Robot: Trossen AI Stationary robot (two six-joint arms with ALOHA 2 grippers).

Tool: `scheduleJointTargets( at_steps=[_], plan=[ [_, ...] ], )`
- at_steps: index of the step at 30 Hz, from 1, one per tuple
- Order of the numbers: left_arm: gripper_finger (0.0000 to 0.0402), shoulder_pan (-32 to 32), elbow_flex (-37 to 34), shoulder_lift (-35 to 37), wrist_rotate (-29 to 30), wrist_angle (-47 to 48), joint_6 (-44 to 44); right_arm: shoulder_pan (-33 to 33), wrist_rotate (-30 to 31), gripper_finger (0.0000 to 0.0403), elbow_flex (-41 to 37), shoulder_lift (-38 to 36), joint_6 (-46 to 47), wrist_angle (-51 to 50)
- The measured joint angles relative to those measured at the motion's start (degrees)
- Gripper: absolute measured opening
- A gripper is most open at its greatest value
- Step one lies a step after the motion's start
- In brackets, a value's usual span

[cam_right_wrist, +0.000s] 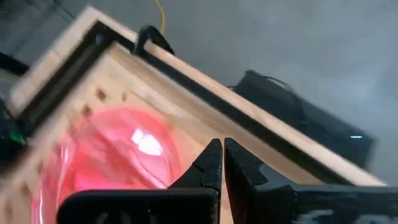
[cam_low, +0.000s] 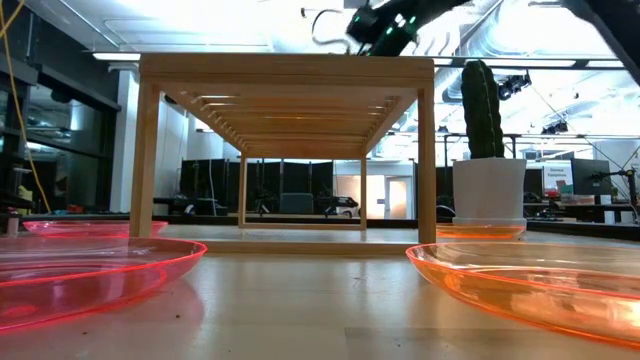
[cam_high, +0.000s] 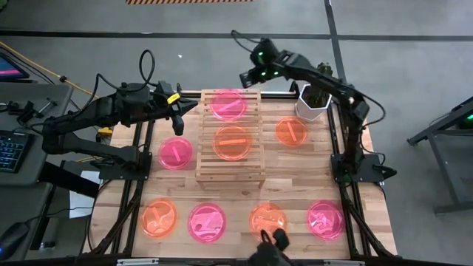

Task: Place and stack plates onto a shelf
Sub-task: Stack the orange plate on top of the other orange plate on the shelf

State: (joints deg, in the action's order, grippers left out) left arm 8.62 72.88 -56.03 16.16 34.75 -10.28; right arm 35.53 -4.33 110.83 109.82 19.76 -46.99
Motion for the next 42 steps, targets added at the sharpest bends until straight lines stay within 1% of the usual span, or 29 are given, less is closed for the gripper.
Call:
scheduleJointTargets(
  at_steps=[4, 6, 8, 9, 12, 15, 18, 22, 26, 29, 40, 42],
  plan=[
    [0.0, 0.0, -0.21, 0.02, -0.88, 0.96, 0.8, -2.0, 1.56, 0.0, -0.13, -5.81, -7.66, -10.44],
    [0.0, -0.04, -2.85, 1.3, -3.87, -3.48, 2.17, -3.66, 2.78, 0.0, -2.22, -9.73, -10.11, -12.63],
    [0.0, -0.06, -7.47, 3.46, -6.83, -10.73, 2.43, -5.01, 2.72, 0.0, -7.19, -14.76, -9.54, -12.18],
    [0.0, -0.04, -10.07, 4.79, -7.29, -14.24, 2.44, -5.61, 2.49, 0.0, -10.72, -17.83, -8.99, -10.97],
    [0.0, 0.07, -17.56, 9.13, -7.26, -21.04, 1.03, -8.18, 2.03, 0.0, -23.3, -28.27, -6.3, -3.62],
    [0.0, 0.09, -22.21, 12.74, -7.26, -23.82, -0.12, -11.97, -1.13, 0.0, -35.49, -39.25, -2.33, 7.64],
    [0.0, 0.07, -24.41, 14.6, -7.26, -24.28, -0.11, -16.29, -2.06, 0.0, -45.71, -48.35, 2.27, 19.57],
    [0.0, 0.09, -24.5, 15.04, -6.8, -24.66, 0.35, -21.07, 1.07, 0.0, -55.09, -56.99, 5.91, 34.68],
    [0.0, 0.09, -24.5, 14.9, -6.63, -24.33, 2.95, -24.12, 5.19, 0.0, -59.74, -61.16, 6.23, 42.83],
    [0.0, 0.09, -24.5, 14.6, -6.63, -23.48, 3.38, -25.51, 6.49, 0.0, -60.04, -61.8, 5.89, 43.87],
    [0.0001, 0.09, -24.5, 14.62, -6.62, -24.42, 3.45, -26.31, 6.36, 0.0, -59.8, -61.16, 5.76, 47.2],
    [0.0001, 0.09, -24.5, 14.62, -6.62, -24.4, 3.43, -26.31, 4.72, 0.0, -59.8, -61.14, 5.78, 47.15]
  ],
)
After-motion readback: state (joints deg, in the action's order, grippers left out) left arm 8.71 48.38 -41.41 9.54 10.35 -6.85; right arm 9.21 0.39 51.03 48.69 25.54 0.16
